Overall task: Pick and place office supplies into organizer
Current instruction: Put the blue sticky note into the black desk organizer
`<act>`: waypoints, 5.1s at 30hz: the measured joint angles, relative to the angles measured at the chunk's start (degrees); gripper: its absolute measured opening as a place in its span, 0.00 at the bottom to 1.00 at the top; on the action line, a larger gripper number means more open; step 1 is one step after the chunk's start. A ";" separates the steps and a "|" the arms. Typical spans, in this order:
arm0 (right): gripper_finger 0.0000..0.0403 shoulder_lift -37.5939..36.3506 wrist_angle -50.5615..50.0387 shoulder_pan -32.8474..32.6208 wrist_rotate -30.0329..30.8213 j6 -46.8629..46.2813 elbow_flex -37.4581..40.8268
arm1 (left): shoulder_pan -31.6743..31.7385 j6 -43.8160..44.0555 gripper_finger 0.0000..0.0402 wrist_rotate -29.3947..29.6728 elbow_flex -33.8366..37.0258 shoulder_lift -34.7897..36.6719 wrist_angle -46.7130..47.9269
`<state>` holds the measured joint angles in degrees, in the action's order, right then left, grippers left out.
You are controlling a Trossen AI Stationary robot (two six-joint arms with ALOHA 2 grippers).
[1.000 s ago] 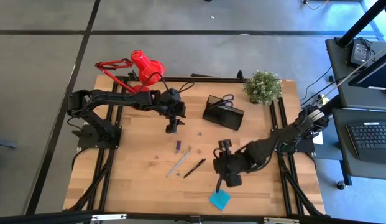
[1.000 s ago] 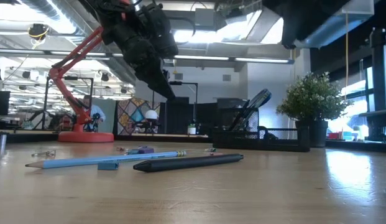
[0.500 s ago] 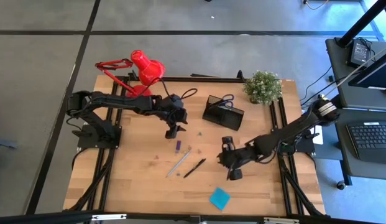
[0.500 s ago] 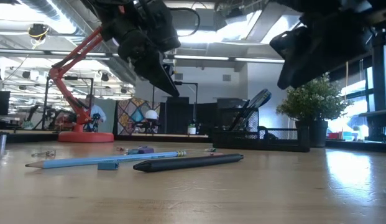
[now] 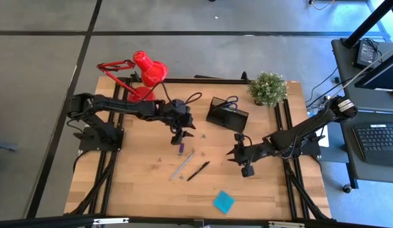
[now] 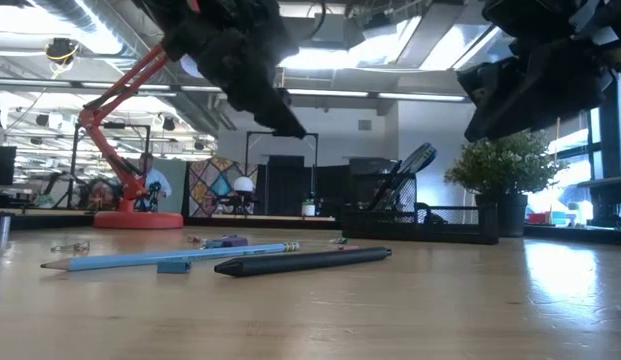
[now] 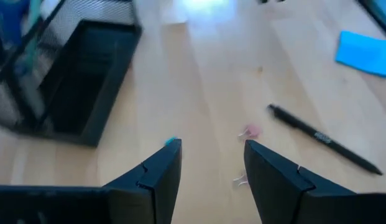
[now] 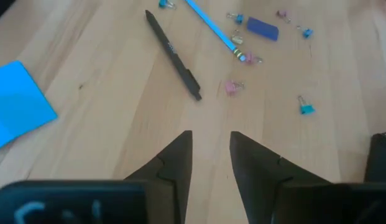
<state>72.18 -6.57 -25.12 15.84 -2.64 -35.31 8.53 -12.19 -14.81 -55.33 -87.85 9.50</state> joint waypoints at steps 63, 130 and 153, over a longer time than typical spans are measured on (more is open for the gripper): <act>0.28 37.15 -7.75 -13.66 -16.15 -9.11 -27.69 | -33.50 -0.53 0.32 23.06 0.02 -4.13 -21.30; 0.28 19.95 -35.85 20.61 -14.03 12.65 -27.96 | -18.47 -14.62 0.32 32.28 0.00 -4.25 -8.06; 0.28 0.59 -21.67 15.08 -14.45 -1.47 -8.85 | -9.17 2.41 0.32 12.55 -1.37 -24.11 -42.73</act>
<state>72.77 -28.23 -10.04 1.39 -4.11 -44.16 -0.64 -9.77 -2.26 -56.70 -111.96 -33.23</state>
